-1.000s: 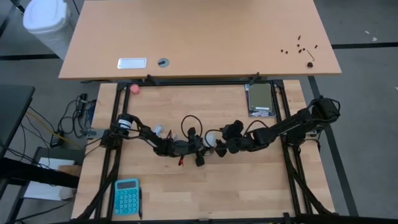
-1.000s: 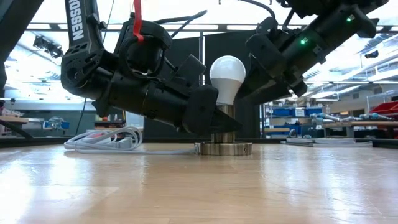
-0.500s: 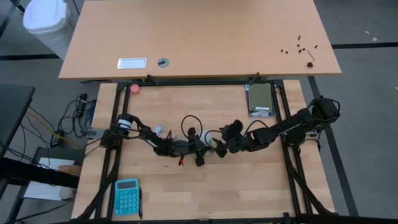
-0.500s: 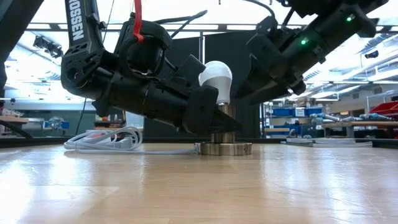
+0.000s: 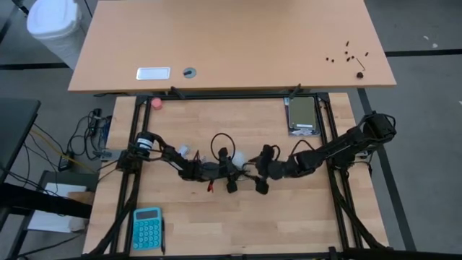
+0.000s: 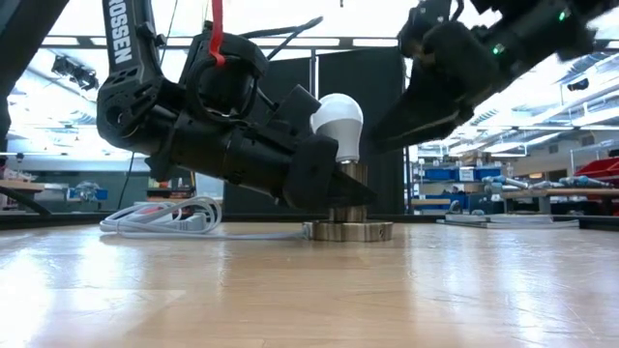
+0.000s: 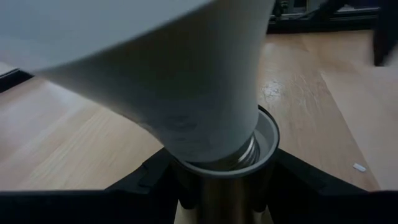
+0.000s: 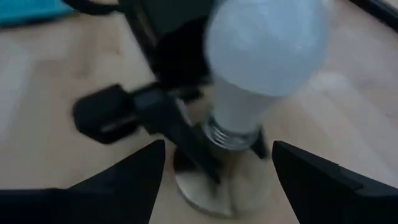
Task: Screw lightbulb
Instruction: Insert the lightbulb into the lamp holder
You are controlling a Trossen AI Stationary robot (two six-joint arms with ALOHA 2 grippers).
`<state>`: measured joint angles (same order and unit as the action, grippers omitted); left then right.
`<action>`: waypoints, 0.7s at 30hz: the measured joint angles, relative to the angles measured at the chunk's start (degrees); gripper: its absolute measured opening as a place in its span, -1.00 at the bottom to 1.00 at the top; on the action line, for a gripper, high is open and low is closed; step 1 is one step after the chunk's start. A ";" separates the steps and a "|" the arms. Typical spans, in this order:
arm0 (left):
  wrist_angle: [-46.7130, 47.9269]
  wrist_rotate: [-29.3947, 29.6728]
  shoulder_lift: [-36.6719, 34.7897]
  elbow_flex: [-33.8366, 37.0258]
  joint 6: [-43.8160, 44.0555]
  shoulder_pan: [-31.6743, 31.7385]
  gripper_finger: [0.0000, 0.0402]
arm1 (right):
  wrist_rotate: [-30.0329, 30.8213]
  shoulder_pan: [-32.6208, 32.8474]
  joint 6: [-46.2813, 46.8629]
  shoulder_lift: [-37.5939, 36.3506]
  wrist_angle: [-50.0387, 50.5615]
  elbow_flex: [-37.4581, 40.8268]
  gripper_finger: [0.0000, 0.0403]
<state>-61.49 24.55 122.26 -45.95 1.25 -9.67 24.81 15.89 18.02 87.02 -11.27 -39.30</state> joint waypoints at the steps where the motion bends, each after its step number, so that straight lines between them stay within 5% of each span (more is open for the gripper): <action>1: 0.00 -0.28 0.00 0.00 -0.60 0.00 -0.05 | -1.98 -0.83 -0.75 0.00 -3.33 1.30 0.53; 12: -0.50 -1.97 0.01 0.13 -2.49 0.07 -0.05 | -7.16 -5.72 -5.38 0.06 -21.27 8.57 0.53; 21: -0.79 -6.22 0.04 0.15 -2.60 0.39 -0.05 | -22.14 -11.30 -8.94 5.69 -26.69 8.62 0.53</action>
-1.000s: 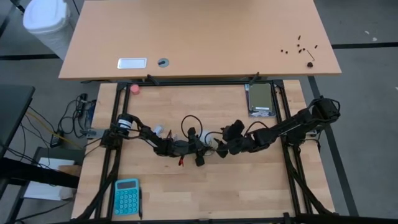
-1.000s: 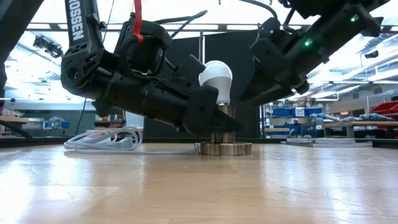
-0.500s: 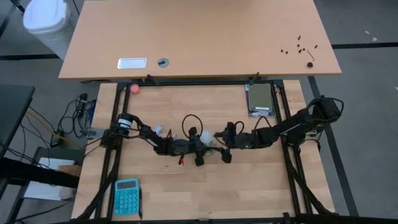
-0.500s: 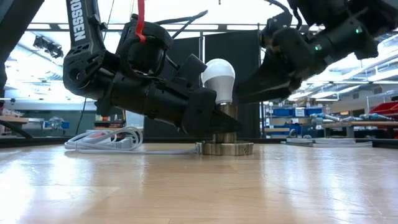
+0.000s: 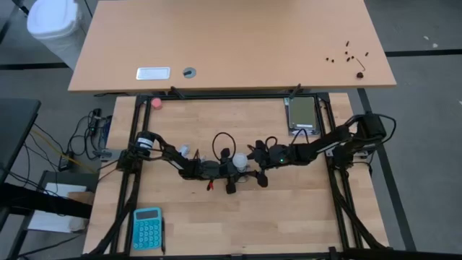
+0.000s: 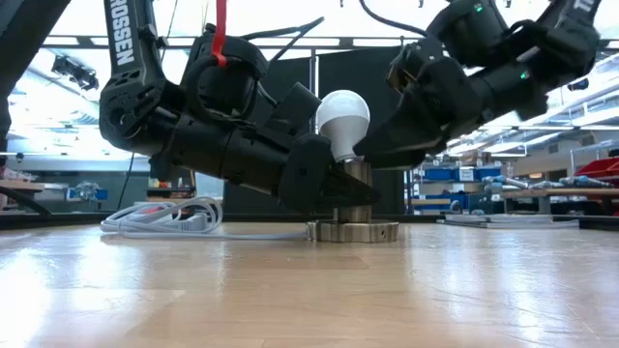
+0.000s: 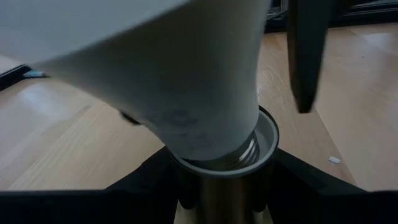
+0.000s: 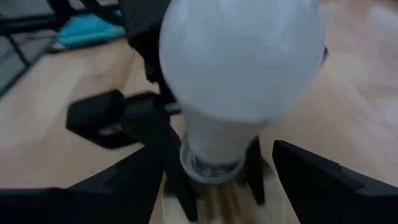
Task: Screw lightbulb
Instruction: Insert the lightbulb into the lamp holder
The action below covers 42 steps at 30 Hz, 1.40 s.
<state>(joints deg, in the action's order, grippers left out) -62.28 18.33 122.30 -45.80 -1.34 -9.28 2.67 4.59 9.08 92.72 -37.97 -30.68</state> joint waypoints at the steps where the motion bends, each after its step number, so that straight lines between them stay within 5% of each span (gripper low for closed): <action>1: 0.04 -0.06 0.00 0.00 0.02 0.00 -0.05 | -1.33 -0.30 -0.42 0.77 -1.88 0.00 0.53; 11: -0.17 -3.20 0.00 0.02 0.22 0.83 -0.05 | -8.59 -2.16 -4.08 8.40 -15.04 -0.07 0.53; 26: -0.68 -3.56 0.00 0.04 0.58 0.87 -0.05 | -9.85 -3.38 -6.23 9.10 -21.99 1.01 0.53; 42: -0.81 -3.39 0.01 0.11 1.46 1.01 -0.05 | -9.71 -3.52 -6.68 9.04 -13.85 -3.08 0.53</action>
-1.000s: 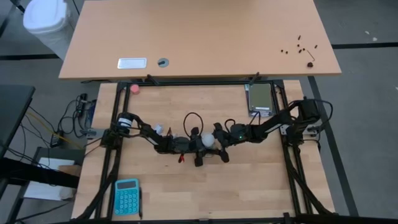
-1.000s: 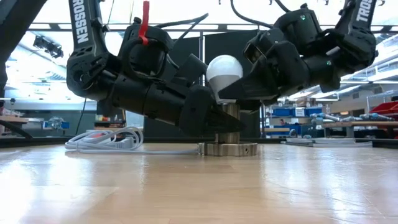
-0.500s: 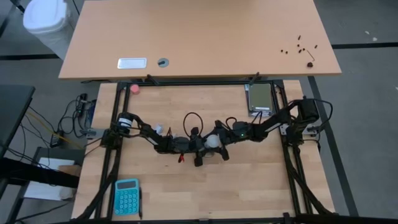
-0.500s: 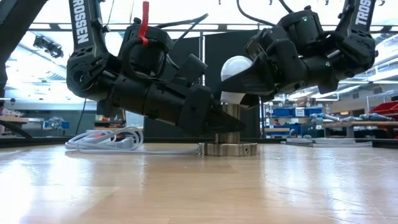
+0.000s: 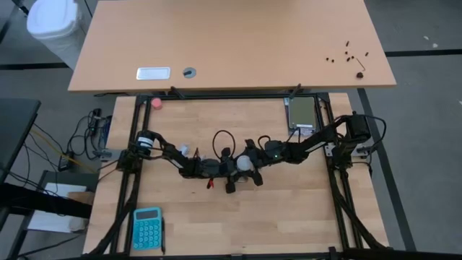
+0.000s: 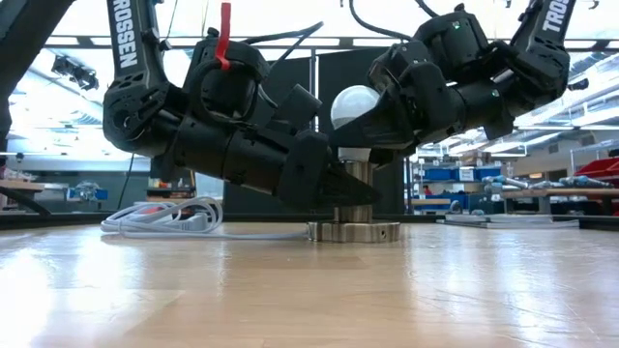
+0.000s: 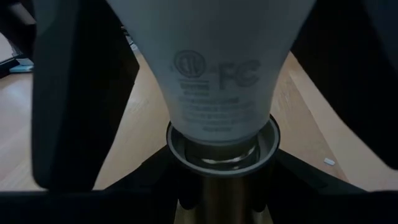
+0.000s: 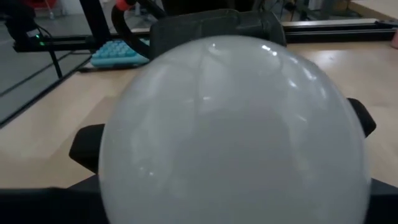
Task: Screw lightbulb
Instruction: Insert the lightbulb into the lamp holder
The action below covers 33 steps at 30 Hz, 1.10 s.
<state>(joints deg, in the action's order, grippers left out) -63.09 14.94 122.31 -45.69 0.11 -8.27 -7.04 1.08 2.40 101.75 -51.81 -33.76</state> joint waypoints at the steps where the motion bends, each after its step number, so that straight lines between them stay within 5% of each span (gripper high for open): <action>1: -0.01 0.00 0.01 0.00 0.06 0.00 -0.05 | 0.30 0.10 -0.14 0.00 0.00 -0.02 0.53; 7: -0.04 -0.02 -0.01 0.04 0.14 0.00 -0.05 | 0.77 0.29 -0.80 0.00 0.09 -0.06 0.47; 19: -0.04 -0.13 0.00 0.04 0.12 0.00 -0.05 | 1.64 0.30 -2.12 0.00 0.22 -0.14 0.03; 33: -0.17 -0.63 0.01 -0.09 0.36 0.00 -0.05 | 4.65 2.89 -0.54 0.30 2.22 -0.29 -0.03</action>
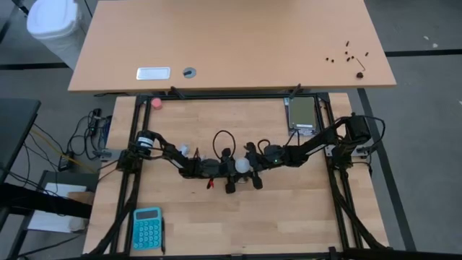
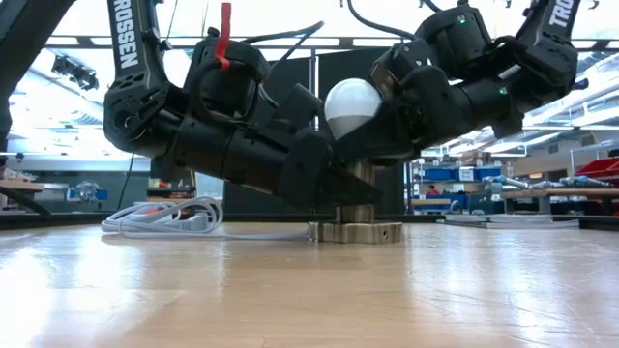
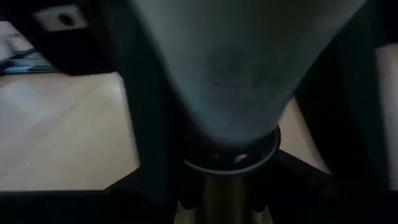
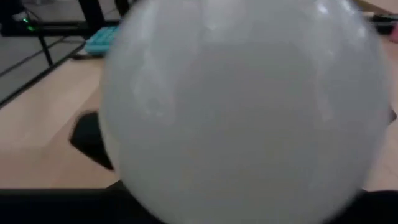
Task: Screw lightbulb
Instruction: Insert the lightbulb into the lamp holder
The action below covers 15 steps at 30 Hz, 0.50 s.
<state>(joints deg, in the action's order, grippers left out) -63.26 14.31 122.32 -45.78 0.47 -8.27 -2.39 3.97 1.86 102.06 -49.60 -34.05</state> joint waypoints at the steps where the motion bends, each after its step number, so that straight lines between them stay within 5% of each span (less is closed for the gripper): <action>1: 0.02 -0.31 0.00 -0.04 0.07 -0.09 -0.05 | 0.32 0.44 -0.01 0.09 -0.05 -0.01 -0.03; 6: -0.17 -0.45 0.00 -0.02 0.15 -0.13 -0.05 | 5.45 2.26 -1.20 0.09 -0.18 0.02 0.01; 15: -0.18 0.54 0.00 0.04 0.22 -0.09 -0.05 | 4.84 2.29 -0.43 0.07 -1.80 0.03 0.31</action>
<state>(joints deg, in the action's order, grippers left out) -63.44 14.84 122.32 -45.74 0.69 -8.36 2.45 6.26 1.43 102.13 -51.40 -34.02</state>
